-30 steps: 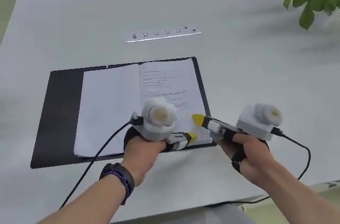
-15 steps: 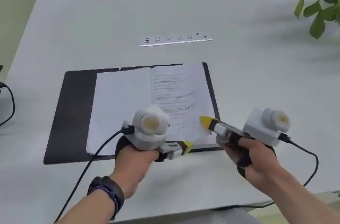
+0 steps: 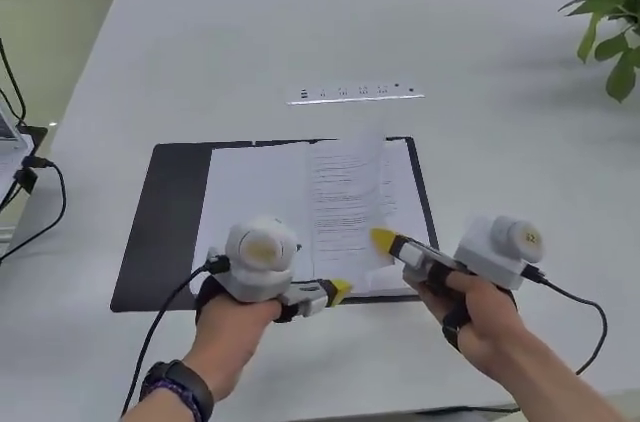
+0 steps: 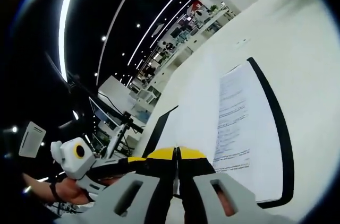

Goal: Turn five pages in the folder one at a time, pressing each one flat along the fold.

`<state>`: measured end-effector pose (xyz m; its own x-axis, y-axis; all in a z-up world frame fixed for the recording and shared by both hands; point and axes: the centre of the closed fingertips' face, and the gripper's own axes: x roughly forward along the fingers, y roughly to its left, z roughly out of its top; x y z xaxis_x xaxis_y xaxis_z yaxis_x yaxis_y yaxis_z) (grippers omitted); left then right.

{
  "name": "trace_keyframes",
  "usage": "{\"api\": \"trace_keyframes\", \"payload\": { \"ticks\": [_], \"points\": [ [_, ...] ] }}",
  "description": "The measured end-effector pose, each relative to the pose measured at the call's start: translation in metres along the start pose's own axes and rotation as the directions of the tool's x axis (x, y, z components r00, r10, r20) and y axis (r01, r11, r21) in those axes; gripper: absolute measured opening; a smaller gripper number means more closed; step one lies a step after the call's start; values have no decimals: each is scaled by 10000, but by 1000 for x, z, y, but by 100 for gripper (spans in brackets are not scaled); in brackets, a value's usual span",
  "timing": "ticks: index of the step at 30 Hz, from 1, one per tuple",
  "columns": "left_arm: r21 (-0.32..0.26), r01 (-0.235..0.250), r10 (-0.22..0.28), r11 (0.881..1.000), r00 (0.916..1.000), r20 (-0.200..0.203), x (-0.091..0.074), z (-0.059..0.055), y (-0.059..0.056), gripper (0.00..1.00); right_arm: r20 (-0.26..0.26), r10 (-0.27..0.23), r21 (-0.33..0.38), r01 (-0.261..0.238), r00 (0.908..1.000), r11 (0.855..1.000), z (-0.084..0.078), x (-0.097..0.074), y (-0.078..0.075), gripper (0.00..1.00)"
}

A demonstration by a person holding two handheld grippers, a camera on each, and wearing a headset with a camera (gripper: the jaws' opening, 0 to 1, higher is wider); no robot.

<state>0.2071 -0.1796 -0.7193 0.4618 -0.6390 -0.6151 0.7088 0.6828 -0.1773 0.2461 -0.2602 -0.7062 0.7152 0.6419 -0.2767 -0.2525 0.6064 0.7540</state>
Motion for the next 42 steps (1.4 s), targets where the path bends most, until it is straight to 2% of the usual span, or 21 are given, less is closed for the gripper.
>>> {"api": "trace_keyframes", "payload": {
  "ticks": [8,9,14,21,34,42],
  "points": [
    [-417,-768,780,9962,9966,264,-41,-15,33,59,-118,190,49,-189,9997,9998,-4,9,14,0],
    [-440,-809,822,9958,9962,281,-43,-15,34,59,-135,209,41,-208,9997,9998,-5,10,16,0],
    [-897,-1393,1439,9862,9885,464,-71,-25,54,59,-346,428,-60,-430,9985,9991,-11,22,31,0],
    [-751,-1745,1776,9818,9834,372,-99,-37,67,61,-795,847,-278,-871,9932,9958,-22,39,51,0],
    [-1143,-2423,2498,9634,9667,563,-144,-45,91,64,-1303,1490,-372,-1551,9802,9872,-35,66,85,0],
    [-1569,-2675,2804,9507,9576,662,-159,-50,102,64,-1405,1725,-275,-1780,9749,9836,-41,82,100,0]
  ]
}}
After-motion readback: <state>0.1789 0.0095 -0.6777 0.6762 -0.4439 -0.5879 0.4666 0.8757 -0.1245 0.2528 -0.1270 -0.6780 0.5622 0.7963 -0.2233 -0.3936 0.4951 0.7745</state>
